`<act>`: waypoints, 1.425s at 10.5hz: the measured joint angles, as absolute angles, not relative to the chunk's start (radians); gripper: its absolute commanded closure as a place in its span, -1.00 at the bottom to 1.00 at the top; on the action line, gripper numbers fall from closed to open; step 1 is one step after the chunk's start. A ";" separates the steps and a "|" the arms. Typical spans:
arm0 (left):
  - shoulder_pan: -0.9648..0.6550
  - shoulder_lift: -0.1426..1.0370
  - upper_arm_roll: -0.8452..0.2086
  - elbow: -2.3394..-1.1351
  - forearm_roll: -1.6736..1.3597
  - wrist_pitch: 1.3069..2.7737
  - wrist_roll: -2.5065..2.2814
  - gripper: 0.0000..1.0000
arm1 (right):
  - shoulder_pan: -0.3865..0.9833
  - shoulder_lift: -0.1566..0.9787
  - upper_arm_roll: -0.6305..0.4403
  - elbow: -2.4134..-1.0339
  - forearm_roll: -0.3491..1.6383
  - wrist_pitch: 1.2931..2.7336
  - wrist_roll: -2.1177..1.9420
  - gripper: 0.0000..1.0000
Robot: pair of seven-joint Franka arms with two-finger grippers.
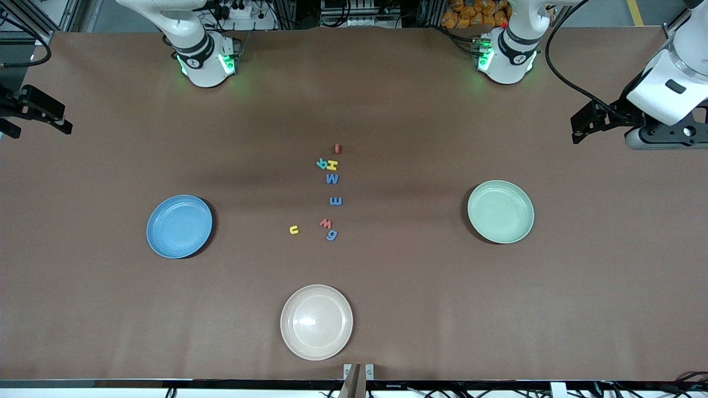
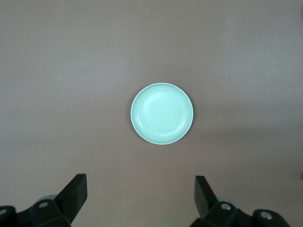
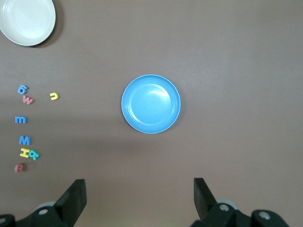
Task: Sort upper and lower case letters into plates
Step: 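Move the left gripper over the column of foam letters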
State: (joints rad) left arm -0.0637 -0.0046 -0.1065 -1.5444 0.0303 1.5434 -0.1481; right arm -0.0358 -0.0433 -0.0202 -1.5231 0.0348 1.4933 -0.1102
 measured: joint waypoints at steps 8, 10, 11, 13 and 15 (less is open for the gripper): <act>-0.114 0.028 -0.184 -1.568 0.013 1.459 -0.132 -1.00 | -0.041 -0.041 -0.024 -1.524 0.034 1.480 -0.109 -1.00; -0.173 0.115 -0.255 -1.579 -0.005 1.535 -0.194 -1.00 | -0.042 -0.039 -0.025 -1.525 0.034 1.479 -0.109 -1.00; -0.211 0.173 -0.269 -1.581 -0.008 1.580 -0.268 -1.00 | -0.042 -0.037 -0.026 -1.525 0.034 1.479 -0.109 -1.00; -0.321 0.281 -0.276 -1.582 -0.011 1.678 -0.472 -1.00 | -0.044 -0.024 -0.027 -1.532 0.034 1.485 -0.108 -1.00; -0.444 0.351 -0.282 -1.587 -0.012 1.787 -0.608 -1.00 | -0.045 0.013 -0.026 -1.535 0.034 1.522 -0.107 -1.00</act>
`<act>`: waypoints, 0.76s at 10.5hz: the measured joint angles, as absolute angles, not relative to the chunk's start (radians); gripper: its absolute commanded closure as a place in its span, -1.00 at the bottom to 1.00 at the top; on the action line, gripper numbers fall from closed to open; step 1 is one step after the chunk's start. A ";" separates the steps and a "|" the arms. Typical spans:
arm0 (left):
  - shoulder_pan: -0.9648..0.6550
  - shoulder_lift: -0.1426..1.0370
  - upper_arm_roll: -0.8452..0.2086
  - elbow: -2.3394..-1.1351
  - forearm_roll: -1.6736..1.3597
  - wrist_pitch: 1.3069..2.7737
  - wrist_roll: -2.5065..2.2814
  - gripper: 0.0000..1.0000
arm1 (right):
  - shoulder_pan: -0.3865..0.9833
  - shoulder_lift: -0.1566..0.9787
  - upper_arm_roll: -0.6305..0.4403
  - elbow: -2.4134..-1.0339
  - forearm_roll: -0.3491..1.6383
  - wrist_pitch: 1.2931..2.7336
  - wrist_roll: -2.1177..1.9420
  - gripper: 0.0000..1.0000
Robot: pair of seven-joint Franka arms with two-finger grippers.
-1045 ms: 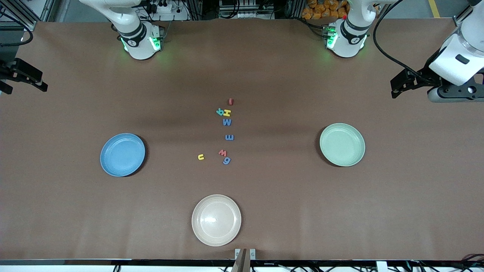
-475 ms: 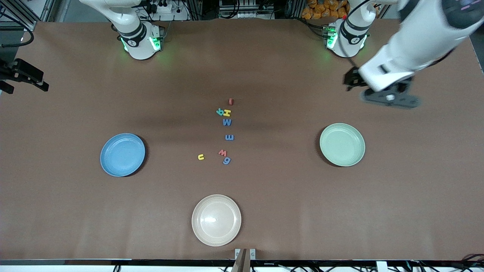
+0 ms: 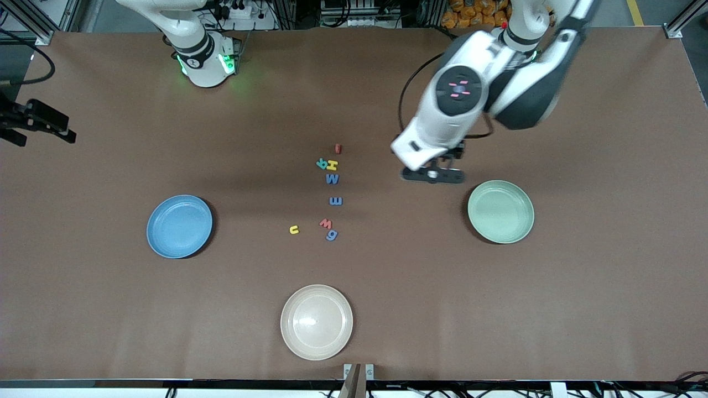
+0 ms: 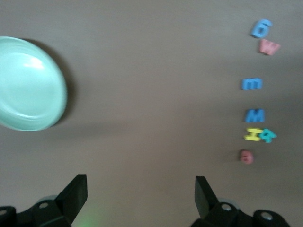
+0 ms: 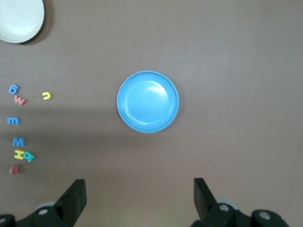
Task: Sort upper and lower case letters into plates
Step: 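Move the left gripper over the column of foam letters, then grasp the pink e with the left gripper while the right gripper reaches letters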
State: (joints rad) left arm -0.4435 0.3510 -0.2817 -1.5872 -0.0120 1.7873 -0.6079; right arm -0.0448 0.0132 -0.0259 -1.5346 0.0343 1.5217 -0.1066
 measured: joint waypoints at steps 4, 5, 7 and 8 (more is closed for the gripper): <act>-0.638 0.460 -0.283 -1.658 -0.014 2.025 -0.775 -1.00 | -0.025 0.159 -0.017 -1.544 0.036 1.627 -0.070 -1.00; -0.669 0.487 -0.283 -1.669 -0.014 2.067 -0.821 -1.00 | -0.018 0.198 -0.015 -1.544 0.037 1.653 -0.069 -1.00; -0.739 0.540 -0.282 -1.675 -0.013 2.119 -0.855 -1.00 | 0.005 0.268 -0.013 -1.545 0.038 1.694 -0.066 -1.00; -0.770 0.562 -0.281 -1.679 0.000 2.140 -0.856 -1.00 | 0.013 0.304 -0.013 -1.547 0.038 1.706 -0.063 -1.00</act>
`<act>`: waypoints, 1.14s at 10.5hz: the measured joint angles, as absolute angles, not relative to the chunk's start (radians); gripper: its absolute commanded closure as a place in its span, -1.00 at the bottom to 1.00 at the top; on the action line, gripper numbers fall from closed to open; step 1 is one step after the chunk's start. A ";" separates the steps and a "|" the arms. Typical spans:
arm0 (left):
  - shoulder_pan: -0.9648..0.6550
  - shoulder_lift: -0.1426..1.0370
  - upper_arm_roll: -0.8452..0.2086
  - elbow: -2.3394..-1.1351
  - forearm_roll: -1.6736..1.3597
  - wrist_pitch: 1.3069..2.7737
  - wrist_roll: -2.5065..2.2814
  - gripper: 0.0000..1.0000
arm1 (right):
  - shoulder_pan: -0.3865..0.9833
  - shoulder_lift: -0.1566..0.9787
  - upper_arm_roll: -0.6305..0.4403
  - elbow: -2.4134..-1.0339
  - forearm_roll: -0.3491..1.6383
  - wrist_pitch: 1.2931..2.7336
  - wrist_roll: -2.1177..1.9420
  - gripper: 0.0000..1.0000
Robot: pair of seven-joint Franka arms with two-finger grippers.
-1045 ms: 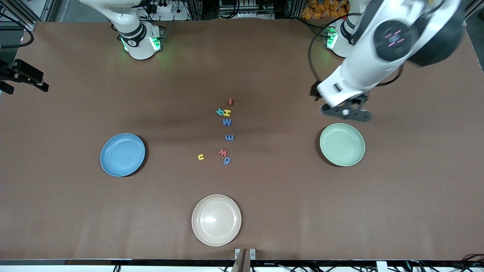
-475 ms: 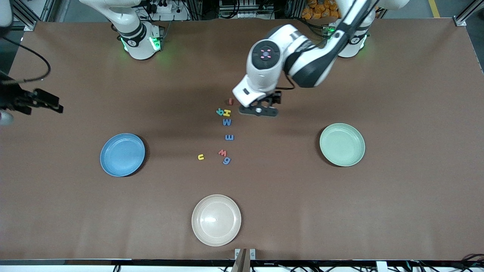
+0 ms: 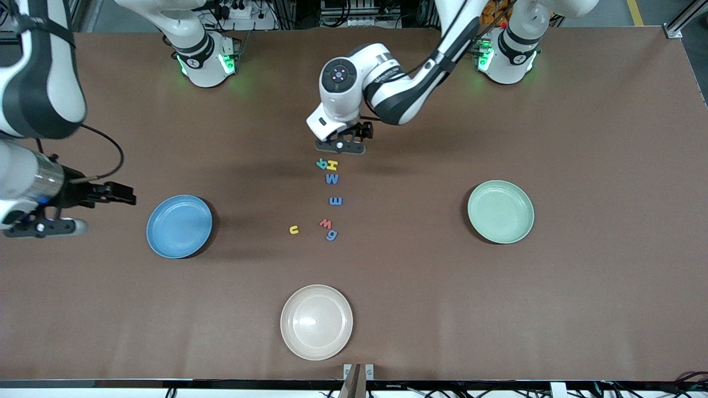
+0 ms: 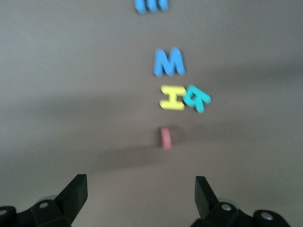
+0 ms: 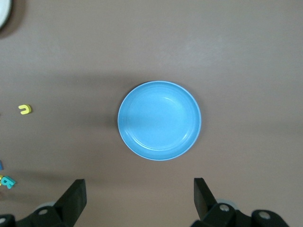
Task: Sort upper and lower case letters into plates
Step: 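Grasp the pink e with the left gripper while the right gripper reaches letters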
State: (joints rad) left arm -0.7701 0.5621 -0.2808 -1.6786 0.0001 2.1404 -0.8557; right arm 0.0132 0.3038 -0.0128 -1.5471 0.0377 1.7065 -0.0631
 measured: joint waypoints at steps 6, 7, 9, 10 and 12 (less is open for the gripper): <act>-0.799 0.688 -0.273 -1.714 0.118 2.327 -0.860 -0.90 | 0.021 0.417 -0.012 -1.562 0.118 1.772 -0.049 -1.00; -0.800 0.688 -0.273 -1.713 0.118 2.327 -0.863 -0.87 | 0.041 0.433 -0.010 -1.569 0.142 1.806 -0.043 -1.00; -0.801 0.692 -0.273 -1.713 0.118 2.327 -0.878 -0.77 | 0.133 0.495 -0.008 -1.571 0.168 1.904 0.017 -1.00; -0.802 0.702 -0.273 -1.713 0.118 2.338 -0.884 -0.73 | 0.189 0.523 -0.006 -1.571 0.172 1.963 0.053 -1.00; -0.807 0.731 -0.273 -1.710 0.118 2.378 -0.906 -0.66 | 0.293 0.585 -0.005 -1.569 0.173 2.087 0.133 -1.00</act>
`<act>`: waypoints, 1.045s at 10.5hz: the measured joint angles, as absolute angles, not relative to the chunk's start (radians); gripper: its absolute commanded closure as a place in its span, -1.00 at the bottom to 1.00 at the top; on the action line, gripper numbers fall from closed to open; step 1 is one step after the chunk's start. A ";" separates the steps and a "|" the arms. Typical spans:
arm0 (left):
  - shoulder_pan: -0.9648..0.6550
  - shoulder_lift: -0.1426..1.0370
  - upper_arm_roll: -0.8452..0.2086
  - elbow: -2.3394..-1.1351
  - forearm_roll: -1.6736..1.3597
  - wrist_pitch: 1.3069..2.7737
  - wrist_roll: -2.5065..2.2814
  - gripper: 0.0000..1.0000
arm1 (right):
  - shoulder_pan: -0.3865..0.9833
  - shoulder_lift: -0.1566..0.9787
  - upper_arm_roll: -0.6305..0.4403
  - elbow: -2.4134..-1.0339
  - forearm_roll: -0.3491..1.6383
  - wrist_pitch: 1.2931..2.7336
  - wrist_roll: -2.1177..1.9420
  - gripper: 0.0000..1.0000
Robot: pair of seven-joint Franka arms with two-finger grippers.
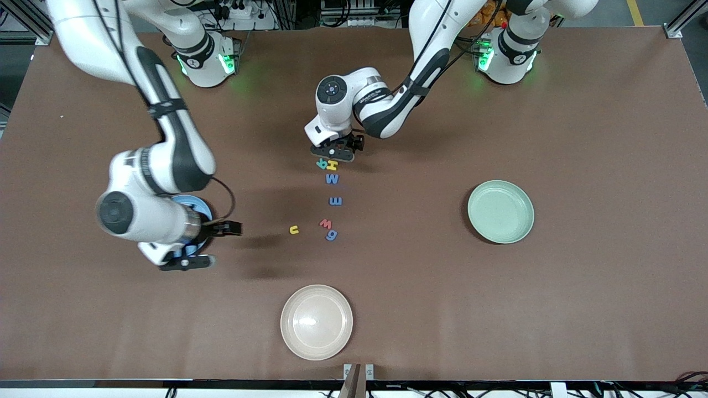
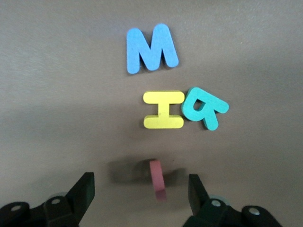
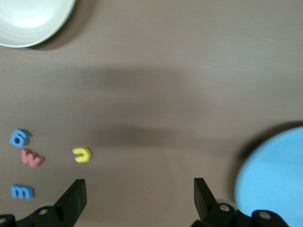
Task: Sort upper and lower case letters into plates
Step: 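Grasp the pink e with the left gripper while the right gripper reaches letters, then carry the pink e to the green plate with the left gripper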
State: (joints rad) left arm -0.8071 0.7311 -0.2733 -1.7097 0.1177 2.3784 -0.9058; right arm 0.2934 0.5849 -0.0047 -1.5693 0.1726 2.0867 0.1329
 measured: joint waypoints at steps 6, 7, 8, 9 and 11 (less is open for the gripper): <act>-0.824 0.763 -0.273 -1.666 0.120 2.366 -0.959 0.16 | 0.435 0.711 -0.006 -1.552 0.172 2.263 0.169 -1.00; -0.824 0.763 -0.273 -1.666 0.120 2.357 -0.960 0.42 | 0.450 0.714 -0.006 -1.570 0.172 2.305 0.170 -1.00; -0.824 0.761 -0.273 -1.665 0.120 2.352 -0.960 0.64 | 0.462 0.716 -0.006 -1.598 0.172 2.340 0.170 -1.00; -0.824 0.760 -0.272 -1.662 0.120 2.347 -0.961 0.66 | 0.471 0.718 -0.006 -1.630 0.172 2.366 0.170 -1.00; -0.824 0.760 -0.272 -1.661 0.120 2.347 -0.964 0.82 | 0.491 0.719 -0.006 -1.698 0.172 2.432 0.172 -1.00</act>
